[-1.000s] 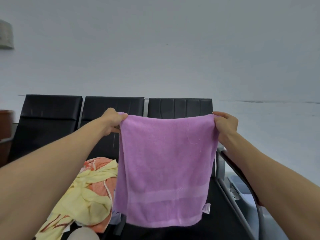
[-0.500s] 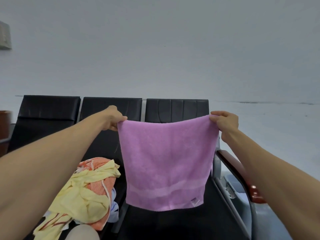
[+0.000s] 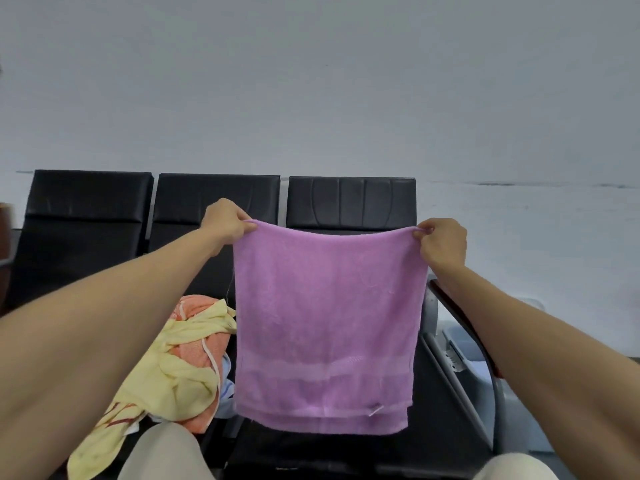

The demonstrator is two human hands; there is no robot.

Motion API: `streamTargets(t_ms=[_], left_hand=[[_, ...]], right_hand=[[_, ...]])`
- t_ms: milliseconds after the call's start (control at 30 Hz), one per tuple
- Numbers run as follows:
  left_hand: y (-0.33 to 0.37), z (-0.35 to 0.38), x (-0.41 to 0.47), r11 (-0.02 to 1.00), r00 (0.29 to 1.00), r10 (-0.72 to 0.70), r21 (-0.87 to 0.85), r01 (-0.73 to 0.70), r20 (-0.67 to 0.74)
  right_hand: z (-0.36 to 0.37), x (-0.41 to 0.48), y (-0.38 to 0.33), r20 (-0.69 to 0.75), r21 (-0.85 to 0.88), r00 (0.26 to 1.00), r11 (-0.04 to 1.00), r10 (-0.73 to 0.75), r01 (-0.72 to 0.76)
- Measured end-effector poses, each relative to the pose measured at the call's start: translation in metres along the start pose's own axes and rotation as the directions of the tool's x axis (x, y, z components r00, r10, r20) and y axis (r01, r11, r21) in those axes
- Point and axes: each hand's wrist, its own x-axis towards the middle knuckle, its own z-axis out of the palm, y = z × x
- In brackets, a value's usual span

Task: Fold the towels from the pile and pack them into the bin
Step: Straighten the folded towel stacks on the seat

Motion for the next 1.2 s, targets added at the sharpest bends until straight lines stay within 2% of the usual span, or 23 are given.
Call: streamTargets(t_ms=[100,200,400,633,767,933,1033,1200], left_hand=[[-0.004,0.002,0.001,0.999,0.999,0.029,0.039,-0.027,-0.045],[-0.011,0.005,0.005,0.997,0.996,0.054,0.056,-0.05,-0.065],[-0.021,0.01,0.004,0.959,0.993,0.119,0.255,-0.121,0.024],[-0.022,0.015,-0.004,0.909,0.978,0.209,0.367,-0.199,0.012],[-0.024,0.021,-0.005,0.871,0.969,0.23,0.424,-0.247,0.09],[-0.034,0.02,-0.004,0.873,0.971,0.189,0.427,-0.235,0.149],[-0.031,0.02,-0.004,0.881,0.971,0.202,0.409,-0.237,0.129],[-0.024,0.015,-0.005,0.89,0.97,0.234,0.387,-0.24,0.065]], right_hand=[[0.004,0.0,-0.006,-0.012,-0.068,1.0,0.998,0.001,-0.002],[0.009,0.002,-0.007,0.052,-0.139,0.998,0.99,0.036,-0.028],[0.015,-0.001,-0.002,0.118,-0.237,0.993,0.972,0.029,0.0],[0.017,-0.004,0.007,0.141,-0.156,0.989,0.985,-0.049,0.072],[0.022,-0.005,0.015,0.196,-0.181,0.98,0.98,-0.042,0.079],[0.019,-0.008,0.023,0.223,-0.28,0.974,0.96,0.048,0.017],[0.019,-0.007,0.023,0.206,-0.312,0.976,0.95,0.076,-0.008],[0.017,-0.005,0.016,0.178,-0.208,0.982,0.978,0.055,-0.017]])
